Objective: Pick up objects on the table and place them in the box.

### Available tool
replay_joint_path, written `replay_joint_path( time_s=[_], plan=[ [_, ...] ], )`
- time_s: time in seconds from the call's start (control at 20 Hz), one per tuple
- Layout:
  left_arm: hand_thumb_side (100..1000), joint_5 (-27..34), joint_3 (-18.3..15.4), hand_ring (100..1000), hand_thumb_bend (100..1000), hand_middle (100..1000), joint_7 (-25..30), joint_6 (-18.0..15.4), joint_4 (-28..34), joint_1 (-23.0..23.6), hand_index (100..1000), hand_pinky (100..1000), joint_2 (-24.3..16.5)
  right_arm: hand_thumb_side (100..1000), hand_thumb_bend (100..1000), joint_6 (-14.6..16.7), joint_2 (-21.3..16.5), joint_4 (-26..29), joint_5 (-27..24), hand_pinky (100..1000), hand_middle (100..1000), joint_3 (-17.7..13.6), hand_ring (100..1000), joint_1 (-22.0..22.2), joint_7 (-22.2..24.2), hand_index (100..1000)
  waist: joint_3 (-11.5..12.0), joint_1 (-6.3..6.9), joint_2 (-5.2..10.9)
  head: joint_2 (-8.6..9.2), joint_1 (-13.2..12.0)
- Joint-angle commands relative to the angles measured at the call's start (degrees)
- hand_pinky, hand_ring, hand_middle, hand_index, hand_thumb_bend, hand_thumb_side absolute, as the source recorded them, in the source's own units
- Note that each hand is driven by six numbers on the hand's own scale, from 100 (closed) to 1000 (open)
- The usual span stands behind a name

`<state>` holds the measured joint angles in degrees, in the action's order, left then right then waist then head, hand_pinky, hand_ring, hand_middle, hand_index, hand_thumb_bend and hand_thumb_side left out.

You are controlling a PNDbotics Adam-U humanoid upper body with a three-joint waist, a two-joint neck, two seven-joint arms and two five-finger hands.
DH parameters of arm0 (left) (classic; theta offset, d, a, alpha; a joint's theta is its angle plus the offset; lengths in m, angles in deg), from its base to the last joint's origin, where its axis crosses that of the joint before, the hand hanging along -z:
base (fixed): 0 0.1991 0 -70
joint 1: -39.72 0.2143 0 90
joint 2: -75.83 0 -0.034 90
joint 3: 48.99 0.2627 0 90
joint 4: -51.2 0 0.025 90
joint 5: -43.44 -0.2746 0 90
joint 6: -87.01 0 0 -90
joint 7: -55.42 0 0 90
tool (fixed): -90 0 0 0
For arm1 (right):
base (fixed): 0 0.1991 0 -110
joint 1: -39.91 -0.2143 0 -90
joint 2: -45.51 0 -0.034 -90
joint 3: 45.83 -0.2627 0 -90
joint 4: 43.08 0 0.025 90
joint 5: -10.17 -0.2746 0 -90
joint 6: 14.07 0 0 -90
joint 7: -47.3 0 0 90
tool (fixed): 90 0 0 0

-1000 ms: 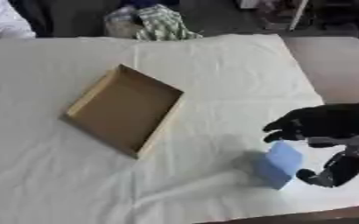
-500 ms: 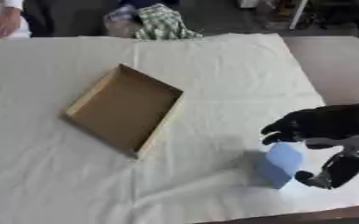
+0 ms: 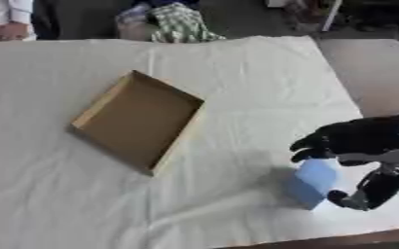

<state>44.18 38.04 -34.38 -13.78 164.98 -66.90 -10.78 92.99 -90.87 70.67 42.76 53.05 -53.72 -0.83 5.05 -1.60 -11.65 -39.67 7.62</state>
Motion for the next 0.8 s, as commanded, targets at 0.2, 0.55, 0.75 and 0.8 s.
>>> replay_joint_path(
  time_s=[0.2, 0.55, 0.75, 0.8],
  plan=[
    [638, 0.21, -0.04, 875, 325, 609, 0.15, -0.07, 0.82, -0.9, 638, 624, -0.87, 370, 180, -0.49, -2.31, 0.84, -0.79, 1000, 1000, -0.33, 1000, -0.82, 0.61, 1000, 0.17, 0.09, 0.36, 0.63, 0.25],
    [640, 0.17, -0.07, 876, 323, 609, 0.17, -0.11, 0.82, -1.02, 638, 624, -0.87, 376, 172, -0.75, -2.5, 0.84, -1.2, 1000, 1000, 0.13, 1000, -0.92, 1.51, 1000, 0.22, 0.15, 0.03, 0.75, 0.47],
    [640, 0.17, -0.05, 876, 323, 609, 0.18, -0.11, 0.82, -1.06, 638, 624, -0.86, 378, 171, -1.06, -2.52, 0.84, -1.45, 1000, 1000, 0.23, 1000, -0.96, 1.93, 1000, 0.19, 0.14, -0.07, 0.8, 0.48],
    [640, 0.18, -0.04, 876, 323, 609, 0.2, -0.12, 0.82, -1.08, 638, 624, -0.84, 378, 171, -1.09, -2.55, 0.84, -1.51, 1000, 1000, 0.27, 1000, -0.99, 2.04, 1000, 0.19, 0.14, -0.1, 0.84, 0.47]
  ],
)
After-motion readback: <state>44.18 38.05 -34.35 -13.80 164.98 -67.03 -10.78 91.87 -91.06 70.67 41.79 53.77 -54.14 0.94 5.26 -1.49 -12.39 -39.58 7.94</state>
